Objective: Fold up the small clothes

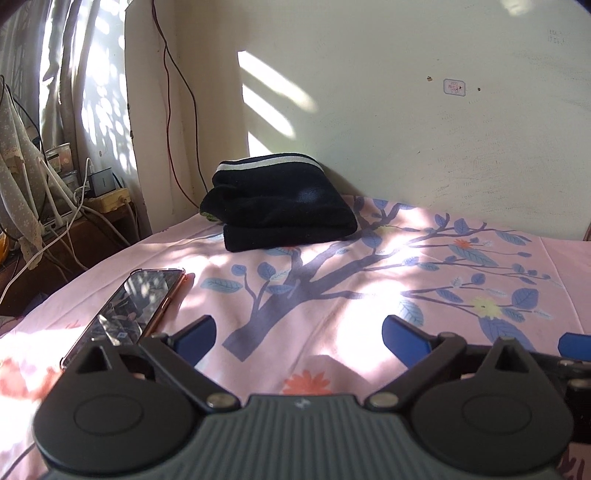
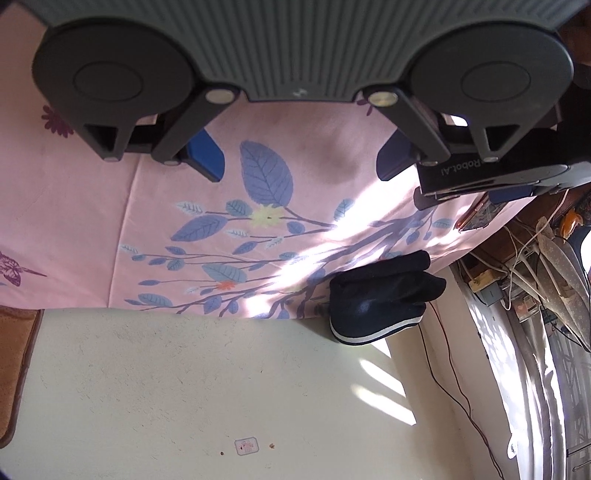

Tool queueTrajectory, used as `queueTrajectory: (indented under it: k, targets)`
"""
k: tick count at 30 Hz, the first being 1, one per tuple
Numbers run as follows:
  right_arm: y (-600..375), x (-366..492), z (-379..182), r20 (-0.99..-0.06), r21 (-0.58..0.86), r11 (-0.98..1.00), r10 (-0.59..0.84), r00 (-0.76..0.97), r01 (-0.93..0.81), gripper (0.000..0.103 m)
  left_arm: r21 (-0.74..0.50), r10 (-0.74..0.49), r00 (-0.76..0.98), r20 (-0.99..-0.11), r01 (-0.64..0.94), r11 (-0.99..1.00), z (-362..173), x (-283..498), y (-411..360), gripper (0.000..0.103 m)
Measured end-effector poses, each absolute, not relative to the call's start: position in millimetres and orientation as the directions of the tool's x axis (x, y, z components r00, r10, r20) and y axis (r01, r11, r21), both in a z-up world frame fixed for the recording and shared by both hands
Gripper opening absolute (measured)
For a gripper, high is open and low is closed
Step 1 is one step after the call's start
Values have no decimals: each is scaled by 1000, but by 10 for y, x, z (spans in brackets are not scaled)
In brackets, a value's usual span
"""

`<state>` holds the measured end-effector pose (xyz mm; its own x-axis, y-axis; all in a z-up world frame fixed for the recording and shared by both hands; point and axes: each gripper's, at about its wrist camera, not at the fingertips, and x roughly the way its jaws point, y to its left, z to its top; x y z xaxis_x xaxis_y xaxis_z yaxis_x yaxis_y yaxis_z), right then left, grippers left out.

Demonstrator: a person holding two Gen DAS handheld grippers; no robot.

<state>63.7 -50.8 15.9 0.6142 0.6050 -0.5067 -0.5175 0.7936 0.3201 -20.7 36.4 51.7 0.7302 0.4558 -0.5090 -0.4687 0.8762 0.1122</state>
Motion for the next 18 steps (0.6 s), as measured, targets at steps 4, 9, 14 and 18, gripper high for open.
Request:
queueTrajectory:
  k: [4,9,14,18]
  targets:
    - [-530,638,160,-506,327,799,599,620,-505,91,135,440,753,-489,-434,891,523,-223,291,103]
    - [-567,629,162,-503,335,811,585,636,-480,91,129,396,765,-508,-387,913,515,-206,282,103]
    - [-593,634,165,-501,343,816,577,645,-465,91,76,346,753,-560,-369,926,485,-170,367,103]
    - [-603,640,166,-501,349,817,577,645,-459,91,42,326,740,-588,-374,926,465,-152,419,103]
